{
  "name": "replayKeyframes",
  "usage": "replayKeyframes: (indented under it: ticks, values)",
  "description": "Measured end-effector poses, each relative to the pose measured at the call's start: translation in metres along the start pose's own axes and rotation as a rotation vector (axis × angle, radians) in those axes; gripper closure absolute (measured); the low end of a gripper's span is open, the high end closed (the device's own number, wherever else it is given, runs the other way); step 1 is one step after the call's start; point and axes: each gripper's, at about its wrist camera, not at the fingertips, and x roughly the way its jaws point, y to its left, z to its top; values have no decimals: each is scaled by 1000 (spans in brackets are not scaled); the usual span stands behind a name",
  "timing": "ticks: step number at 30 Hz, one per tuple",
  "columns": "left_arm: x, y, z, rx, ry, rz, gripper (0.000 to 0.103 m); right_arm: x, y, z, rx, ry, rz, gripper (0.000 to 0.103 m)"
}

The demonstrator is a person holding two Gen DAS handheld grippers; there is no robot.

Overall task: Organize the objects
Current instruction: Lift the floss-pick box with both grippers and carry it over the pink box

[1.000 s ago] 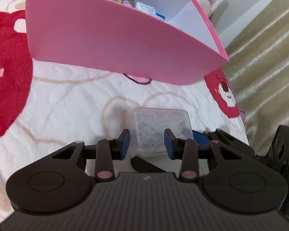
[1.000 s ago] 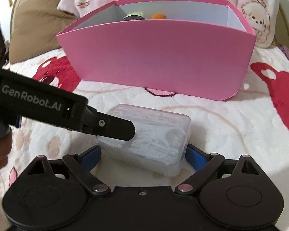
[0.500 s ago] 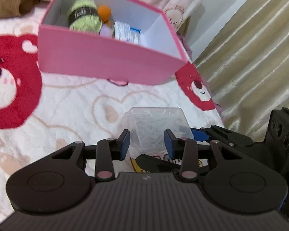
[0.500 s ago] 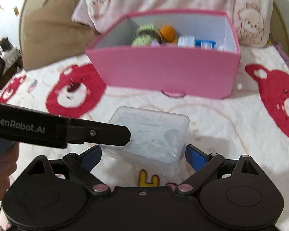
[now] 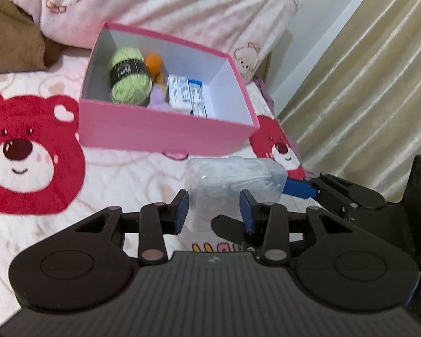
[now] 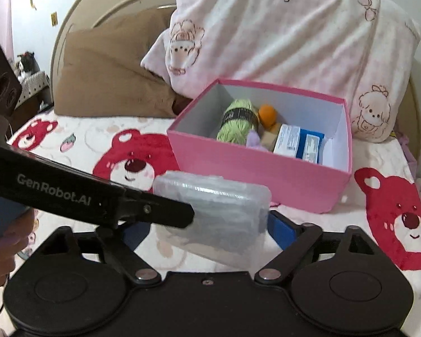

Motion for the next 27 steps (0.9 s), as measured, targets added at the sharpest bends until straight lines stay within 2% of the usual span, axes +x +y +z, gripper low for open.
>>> replayKeyframes:
  ticks: [5,11,17,19,21,24,27]
  values:
    - [-4,-6,31,55,-14,-11,67,-2,-10,22,-11,-24,2,23]
    - [-9,-18,84,205,-67,49,66,10,-19,67,32,-71,-2,26]
    - [3,-12,125,236,-151,46,67,32,-48,115,85,-77,28,29]
    - [15,0,135,199,-179,22,67,44,-56,126,85,-80,24,30]
    - [33,16,143,116,-190,7,67,58,-61,134,69,-74,6,30]
    - [63,33,152,43,-184,6,67,87,-75,143,83,-40,-2,30]
    - [93,47,159,-1,-145,21,67,116,-95,147,130,5,-3,33]
